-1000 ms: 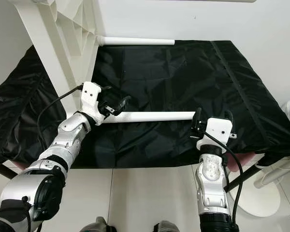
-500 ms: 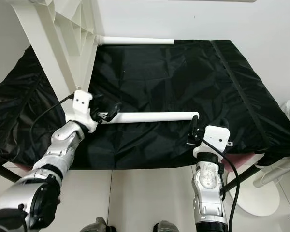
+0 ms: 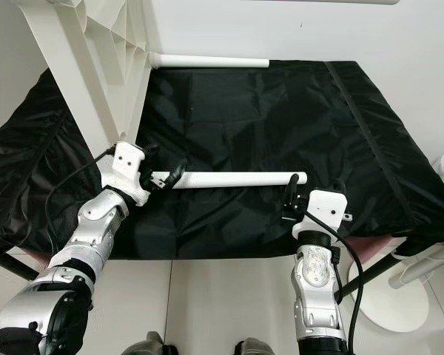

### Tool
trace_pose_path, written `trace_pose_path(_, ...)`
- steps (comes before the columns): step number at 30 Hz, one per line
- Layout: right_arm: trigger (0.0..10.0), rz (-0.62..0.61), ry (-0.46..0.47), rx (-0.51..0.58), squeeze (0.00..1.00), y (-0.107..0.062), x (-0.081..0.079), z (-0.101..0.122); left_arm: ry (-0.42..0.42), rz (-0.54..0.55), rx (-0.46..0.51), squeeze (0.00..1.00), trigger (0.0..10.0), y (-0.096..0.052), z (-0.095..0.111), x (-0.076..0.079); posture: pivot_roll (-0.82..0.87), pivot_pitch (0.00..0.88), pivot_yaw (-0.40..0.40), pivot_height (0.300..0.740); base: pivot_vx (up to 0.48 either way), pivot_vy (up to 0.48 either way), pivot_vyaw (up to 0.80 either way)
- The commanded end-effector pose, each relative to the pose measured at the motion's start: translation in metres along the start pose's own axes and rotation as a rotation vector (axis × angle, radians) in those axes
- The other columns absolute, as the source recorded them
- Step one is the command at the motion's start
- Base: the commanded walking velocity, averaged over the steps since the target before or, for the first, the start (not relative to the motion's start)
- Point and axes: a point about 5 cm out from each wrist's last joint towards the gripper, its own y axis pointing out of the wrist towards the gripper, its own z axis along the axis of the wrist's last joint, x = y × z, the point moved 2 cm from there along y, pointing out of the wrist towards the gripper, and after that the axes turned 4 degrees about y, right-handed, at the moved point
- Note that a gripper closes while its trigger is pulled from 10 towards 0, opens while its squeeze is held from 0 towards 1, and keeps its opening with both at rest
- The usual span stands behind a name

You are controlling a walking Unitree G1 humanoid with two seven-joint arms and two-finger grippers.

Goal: Building children table

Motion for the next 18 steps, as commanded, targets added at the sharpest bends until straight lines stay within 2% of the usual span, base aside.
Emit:
trace_pose_path(1,10.0,-0.007,-0.008,-0.011,0.45,-0.001,0.0,-0.003,0.021,0.18,-0.018,0.0,10.0,-0.003,-0.003,-0.012,-0.01,0.0,0.032,0.74,0.0,0.0,0.0)
trace_pose_path(2,10.0,-0.007,-0.007,-0.012,0.35,-0.001,0.001,-0.003,0.038,0.169,-0.019,0.0,10.0,-0.004,-0.003,-0.01,-0.01,0.0,0.031,0.74,0.0,0.0,0.0)
trace_pose_path(3,10.0,-0.007,-0.007,-0.012,0.35,-0.001,0.001,-0.003,0.038,0.169,-0.019,0.0,10.0,-0.004,-0.003,-0.01,-0.01,0.0,0.031,0.74,0.0,0.0,0.0)
trace_pose_path(4,10.0,-0.007,-0.007,-0.013,0.09,-0.001,0.001,-0.003,0.054,0.161,-0.017,0.0,10.0,-0.005,-0.003,-0.009,-0.01,0.0,0.031,0.74,0.0,0.0,0.0)
trace_pose_path(5,10.0,-0.007,-0.005,-0.013,0.0,-0.002,0.001,-0.003,0.067,0.153,-0.016,0.0,10.0,-0.005,-0.003,-0.007,-0.01,0.0,0.031,0.74,0.0,0.0,0.0)
trace_pose_path(7,10.0,-0.004,-0.005,-0.011,0.0,-0.003,0.0,-0.003,0.086,0.164,-0.01,0.0,10.0,-0.007,-0.004,-0.006,-0.01,0.0,0.031,0.74,0.0,0.0,0.0)
trace_pose_path(18,10.0,0.004,0.0,-0.007,0.0,-0.003,-0.002,-0.003,0.072,0.235,-0.03,0.0,10.0,-0.012,-0.011,0.003,0.0,0.0,0.025,0.74,0.0,0.0,0.0)
